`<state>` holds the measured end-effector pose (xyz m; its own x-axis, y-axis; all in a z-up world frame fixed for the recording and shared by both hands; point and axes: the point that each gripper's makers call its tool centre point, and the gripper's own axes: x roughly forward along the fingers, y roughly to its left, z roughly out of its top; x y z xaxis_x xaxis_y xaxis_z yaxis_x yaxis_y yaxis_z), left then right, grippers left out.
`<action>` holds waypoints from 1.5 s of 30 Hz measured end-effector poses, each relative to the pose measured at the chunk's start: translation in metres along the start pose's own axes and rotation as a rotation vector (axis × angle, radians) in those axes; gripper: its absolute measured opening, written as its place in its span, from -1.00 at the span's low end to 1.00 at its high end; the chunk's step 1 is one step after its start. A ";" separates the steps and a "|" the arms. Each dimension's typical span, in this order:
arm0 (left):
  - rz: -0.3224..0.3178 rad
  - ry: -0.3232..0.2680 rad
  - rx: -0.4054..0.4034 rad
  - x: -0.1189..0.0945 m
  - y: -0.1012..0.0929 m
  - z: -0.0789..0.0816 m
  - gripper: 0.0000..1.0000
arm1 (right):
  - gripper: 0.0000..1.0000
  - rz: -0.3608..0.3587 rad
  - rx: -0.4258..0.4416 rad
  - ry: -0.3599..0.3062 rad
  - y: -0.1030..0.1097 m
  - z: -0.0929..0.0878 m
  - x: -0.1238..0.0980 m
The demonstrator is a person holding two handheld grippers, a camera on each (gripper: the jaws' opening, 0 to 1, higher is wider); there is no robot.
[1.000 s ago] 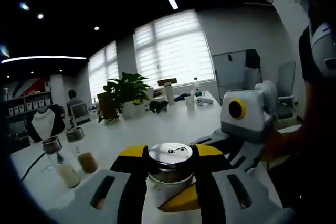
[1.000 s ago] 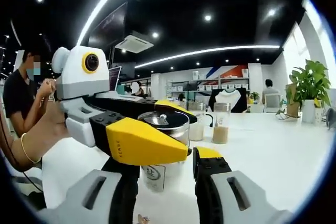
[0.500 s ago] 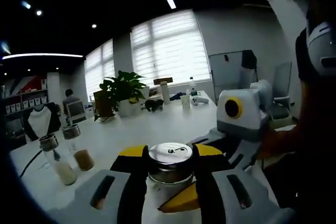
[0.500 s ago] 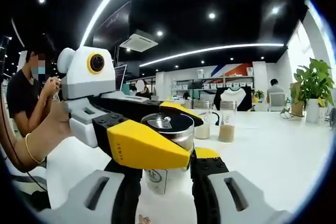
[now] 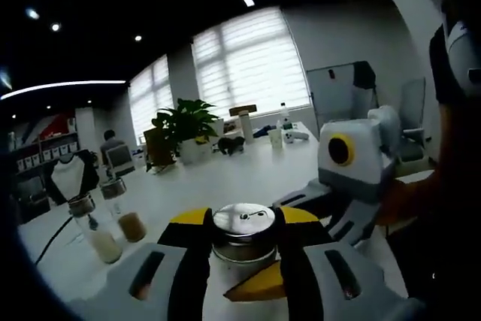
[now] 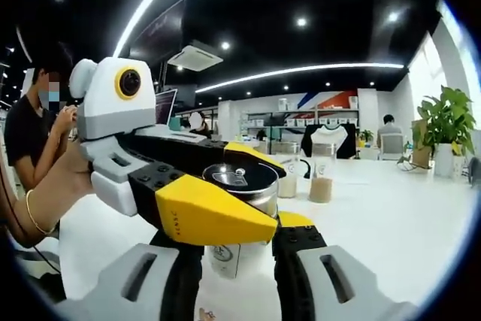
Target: Rotate the seasoning bottle until the label or dispensing opening points toward the visible target arrow and the bottle remains upright within the marked orientation range
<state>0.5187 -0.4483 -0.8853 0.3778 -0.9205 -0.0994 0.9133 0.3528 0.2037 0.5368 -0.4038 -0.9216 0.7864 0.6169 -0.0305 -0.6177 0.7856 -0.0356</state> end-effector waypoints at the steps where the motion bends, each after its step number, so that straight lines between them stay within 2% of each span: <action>1: 0.012 -0.003 -0.008 0.000 0.001 0.000 -0.29 | -0.34 -0.004 0.002 0.000 -0.001 0.000 0.000; 10: 0.120 0.015 -0.050 -0.003 0.009 -0.006 -0.29 | -0.35 -0.019 0.010 0.006 0.001 -0.003 0.004; 14: 0.188 -0.003 -0.100 -0.010 0.015 -0.004 -0.29 | -0.35 -0.026 0.008 0.000 0.003 -0.001 0.007; 26: 0.366 -0.004 -0.144 -0.031 0.035 -0.009 -0.31 | -0.35 -0.003 0.013 -0.015 0.019 0.003 0.024; 32: 0.424 -0.017 -0.145 -0.037 0.037 -0.010 -0.31 | -0.34 0.005 0.013 -0.014 0.024 0.004 0.027; 38: 0.443 -0.048 -0.157 -0.043 0.038 -0.008 -0.32 | -0.34 0.026 0.016 -0.012 0.027 0.005 0.029; 41: 0.481 -0.067 -0.173 -0.050 0.044 -0.009 -0.33 | -0.33 0.039 0.028 -0.009 0.030 0.005 0.028; 42: 0.506 -0.070 -0.176 -0.054 0.050 -0.010 -0.33 | -0.31 0.049 0.026 0.007 0.031 0.002 0.026; 45: 0.528 -0.073 -0.185 -0.062 0.058 -0.011 -0.33 | -0.23 0.051 0.063 0.022 0.028 -0.006 0.020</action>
<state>0.5494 -0.3691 -0.8778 0.7850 -0.6183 0.0389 0.6174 0.7860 0.0327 0.5354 -0.3695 -0.9288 0.7534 0.6555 -0.0525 -0.6550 0.7551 0.0291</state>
